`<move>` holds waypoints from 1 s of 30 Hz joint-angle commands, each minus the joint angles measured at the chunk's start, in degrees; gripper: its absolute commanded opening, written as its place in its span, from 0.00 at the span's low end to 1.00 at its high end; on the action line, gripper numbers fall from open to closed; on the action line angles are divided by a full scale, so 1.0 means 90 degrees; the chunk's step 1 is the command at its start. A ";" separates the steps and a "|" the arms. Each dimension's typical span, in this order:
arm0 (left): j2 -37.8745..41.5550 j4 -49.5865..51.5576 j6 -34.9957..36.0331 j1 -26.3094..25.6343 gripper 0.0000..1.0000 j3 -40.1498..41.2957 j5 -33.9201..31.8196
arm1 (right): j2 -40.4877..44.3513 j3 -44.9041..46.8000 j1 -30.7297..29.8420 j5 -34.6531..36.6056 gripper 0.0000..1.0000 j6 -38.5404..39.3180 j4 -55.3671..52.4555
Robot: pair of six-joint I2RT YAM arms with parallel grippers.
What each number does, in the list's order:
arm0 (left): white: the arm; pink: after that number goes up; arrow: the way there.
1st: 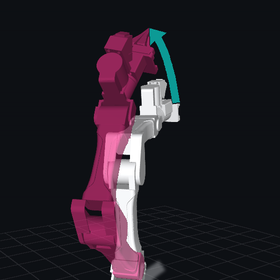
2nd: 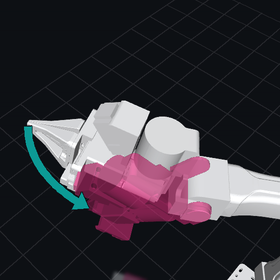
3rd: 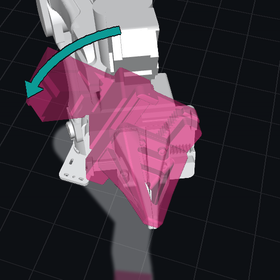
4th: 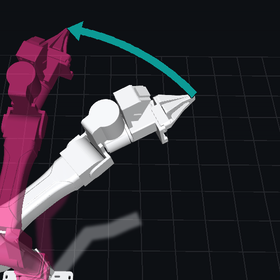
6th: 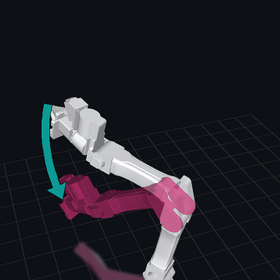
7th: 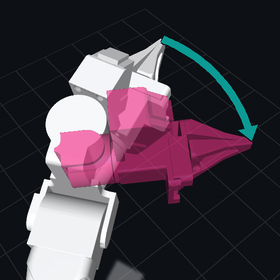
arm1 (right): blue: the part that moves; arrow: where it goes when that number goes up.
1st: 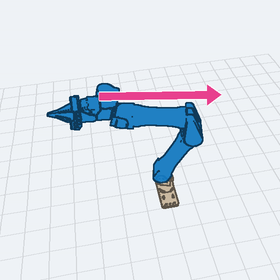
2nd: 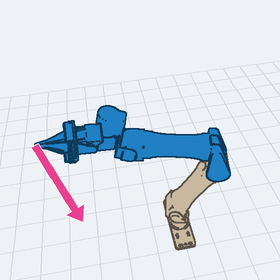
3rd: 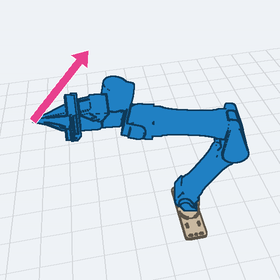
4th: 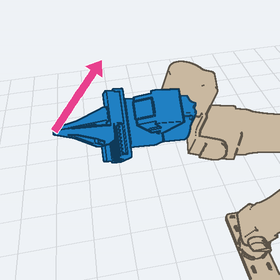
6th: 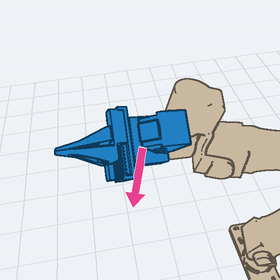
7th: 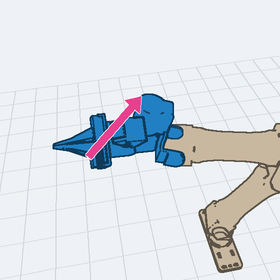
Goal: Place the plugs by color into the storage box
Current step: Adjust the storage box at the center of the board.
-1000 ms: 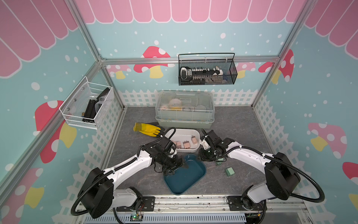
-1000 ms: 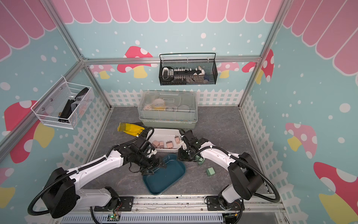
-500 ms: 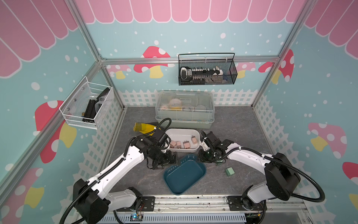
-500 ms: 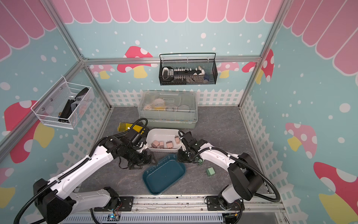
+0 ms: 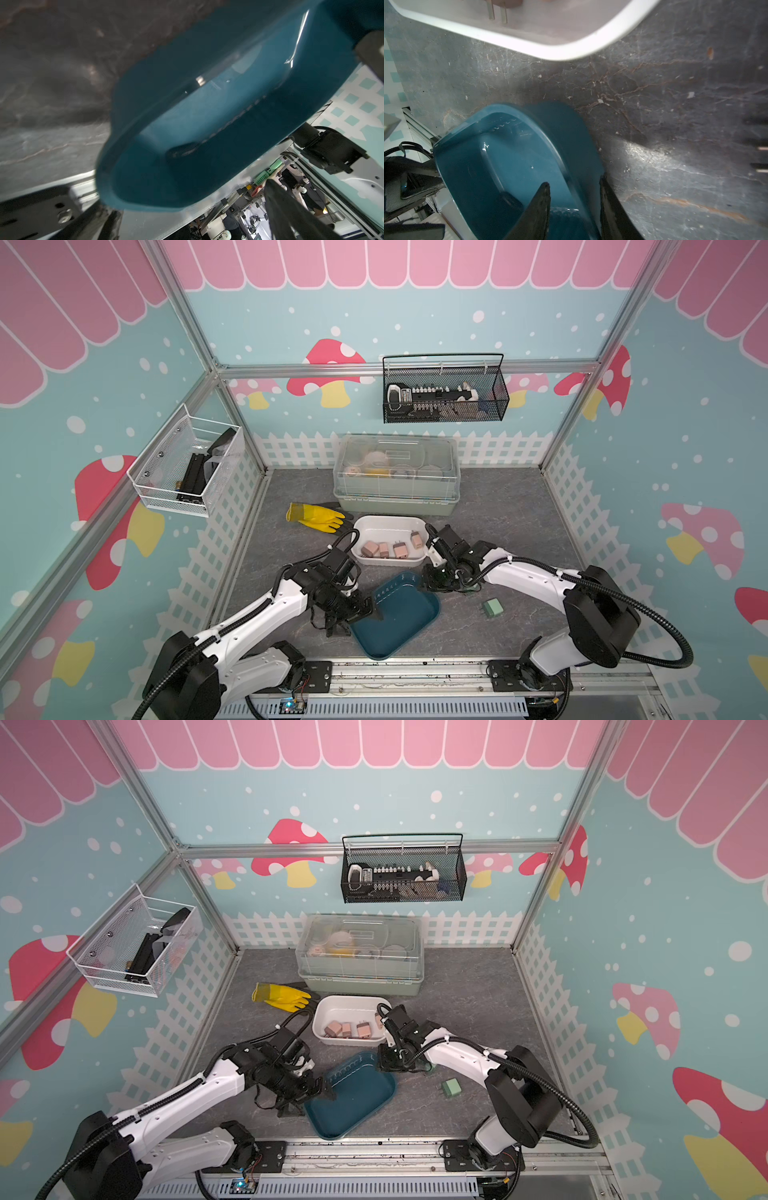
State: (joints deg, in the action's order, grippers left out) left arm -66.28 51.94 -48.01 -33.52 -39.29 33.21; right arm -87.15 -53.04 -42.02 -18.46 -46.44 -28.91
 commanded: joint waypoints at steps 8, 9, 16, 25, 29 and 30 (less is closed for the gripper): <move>-0.1683 -0.0989 0.0582 0.0104 0.99 -0.1463 -0.0004 | 0.0272 0.0157 -0.0107 0.0218 0.37 -0.0386 0.0018; -0.1848 -0.0922 0.0696 0.0145 0.99 -0.1664 -0.0014 | 0.0332 0.0199 -0.0107 0.0256 0.37 -0.0406 0.0009; -0.2620 -0.0068 0.1734 0.0440 0.99 -0.2712 -0.0401 | 0.0345 0.0374 -0.0107 0.0217 0.41 -0.0495 0.0093; -0.2614 0.0476 0.2068 0.0523 0.99 -0.2845 -0.0569 | 0.0994 0.0184 -0.0030 0.1022 0.76 -0.0298 -0.0983; -0.2495 0.0621 0.2150 0.0612 0.99 -0.2821 -0.0750 | 0.1396 0.0114 0.0116 0.1271 0.83 -0.0449 -0.1464; -0.2454 0.0646 0.2160 0.0645 0.99 -0.2840 -0.0796 | 0.1485 0.0143 0.0163 0.1261 0.85 -0.0509 -0.1486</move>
State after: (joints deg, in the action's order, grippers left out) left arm -90.35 55.92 -30.17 -28.47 -64.42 26.92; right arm -75.85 -50.59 -41.47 -9.67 -49.06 -37.85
